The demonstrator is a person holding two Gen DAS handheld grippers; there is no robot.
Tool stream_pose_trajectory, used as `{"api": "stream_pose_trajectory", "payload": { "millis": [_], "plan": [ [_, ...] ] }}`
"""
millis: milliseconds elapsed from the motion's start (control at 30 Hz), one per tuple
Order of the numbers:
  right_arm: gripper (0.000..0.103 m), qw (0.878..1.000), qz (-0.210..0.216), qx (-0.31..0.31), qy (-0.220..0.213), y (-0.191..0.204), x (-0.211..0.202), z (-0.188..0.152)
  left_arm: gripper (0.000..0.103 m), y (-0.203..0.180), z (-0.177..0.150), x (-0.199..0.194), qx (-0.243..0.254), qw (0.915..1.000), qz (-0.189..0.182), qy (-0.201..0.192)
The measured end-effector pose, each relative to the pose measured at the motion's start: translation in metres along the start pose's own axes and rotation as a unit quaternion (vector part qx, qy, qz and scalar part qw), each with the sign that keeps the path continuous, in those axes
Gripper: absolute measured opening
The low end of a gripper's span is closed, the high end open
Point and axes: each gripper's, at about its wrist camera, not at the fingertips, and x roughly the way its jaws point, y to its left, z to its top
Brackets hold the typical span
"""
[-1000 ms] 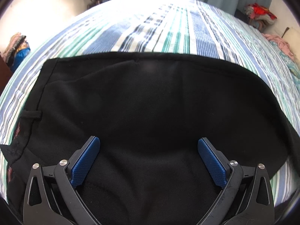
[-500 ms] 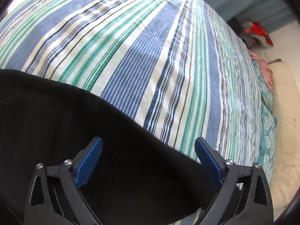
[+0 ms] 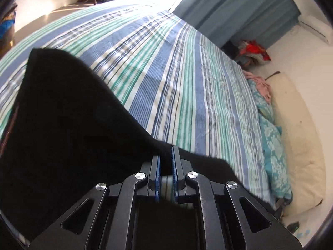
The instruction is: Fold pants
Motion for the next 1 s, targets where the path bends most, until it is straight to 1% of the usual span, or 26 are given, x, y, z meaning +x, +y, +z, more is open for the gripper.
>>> {"api": "stream_pose_trajectory", "payload": {
  "millis": [67,100,133,167,233,300,367,433,467,567,600,633,667,700,733,767,800,900,1000],
  "plan": [
    [0.006,0.999,-0.011,-0.010,0.030,-0.010,-0.007,0.010,0.008,0.018,-0.054,-0.021,0.006,0.9996,0.015,0.021],
    [0.005,0.998,-0.025,-0.019,0.053,-0.016,-0.009,0.014,0.008,0.026,-0.080,-0.021,0.005,0.9990,0.025,0.038],
    [0.005,0.995,-0.048,-0.030,0.078,-0.023,-0.009,0.015,0.008,0.033,-0.103,-0.017,0.001,0.9981,0.033,0.052],
    [0.006,0.992,-0.069,-0.040,0.096,-0.032,-0.010,0.015,0.008,0.040,-0.122,-0.012,-0.002,0.9973,0.040,0.062],
    [0.006,0.985,-0.101,-0.046,0.130,-0.053,-0.009,0.011,0.006,0.045,-0.143,-0.005,0.005,0.9959,0.058,0.068],
    [0.006,0.976,-0.134,-0.060,0.159,-0.067,-0.004,0.004,0.006,0.043,-0.149,-0.003,0.011,0.9955,0.059,0.073],
    [0.006,0.967,-0.161,-0.086,0.179,-0.073,0.000,-0.002,0.006,0.037,-0.151,-0.013,0.021,0.9957,0.055,0.071],
    [0.005,0.961,-0.175,-0.106,0.185,-0.074,0.001,-0.007,0.005,0.031,-0.151,-0.022,0.037,0.9959,0.057,0.060],
    [0.005,0.960,-0.178,-0.111,0.186,-0.073,0.000,-0.008,0.005,0.031,-0.151,-0.025,0.040,0.9960,0.058,0.055],
    [0.005,0.964,-0.175,-0.095,0.178,-0.075,-0.007,-0.008,0.006,0.039,-0.152,-0.026,0.029,0.9962,0.053,0.063],
    [0.006,0.965,-0.173,-0.086,0.176,-0.075,-0.009,-0.008,0.010,0.044,-0.152,-0.029,0.025,0.9961,0.061,0.059],
    [0.006,0.966,-0.172,-0.079,0.173,-0.076,-0.009,-0.007,0.031,0.050,-0.151,-0.032,0.021,0.9962,0.067,0.051],
    [0.006,0.967,-0.171,-0.077,0.171,-0.074,-0.010,-0.007,0.048,0.055,-0.152,-0.036,0.014,0.9965,0.070,0.043],
    [0.006,0.968,-0.170,-0.078,0.167,-0.071,-0.012,-0.006,0.078,0.062,-0.150,-0.041,0.001,0.9969,0.072,0.032],
    [0.006,0.969,-0.167,-0.081,0.163,-0.067,-0.014,-0.005,0.087,0.068,-0.150,-0.047,-0.015,0.9973,0.069,0.017],
    [0.006,0.970,-0.164,-0.084,0.159,-0.062,-0.016,-0.003,0.087,0.075,-0.148,-0.053,-0.032,0.9976,0.061,0.002],
    [0.006,0.971,-0.160,-0.086,0.155,-0.059,-0.018,-0.001,0.087,0.081,-0.146,-0.056,-0.044,0.9977,0.052,-0.003],
    [0.006,0.975,-0.149,-0.085,0.142,-0.049,-0.026,0.005,0.087,0.094,-0.140,-0.054,-0.070,0.9962,0.052,0.005],
    [0.006,0.978,-0.135,-0.082,0.133,-0.041,-0.033,0.010,0.087,0.104,-0.138,-0.045,-0.101,0.9943,0.031,0.010]
  ]
}}
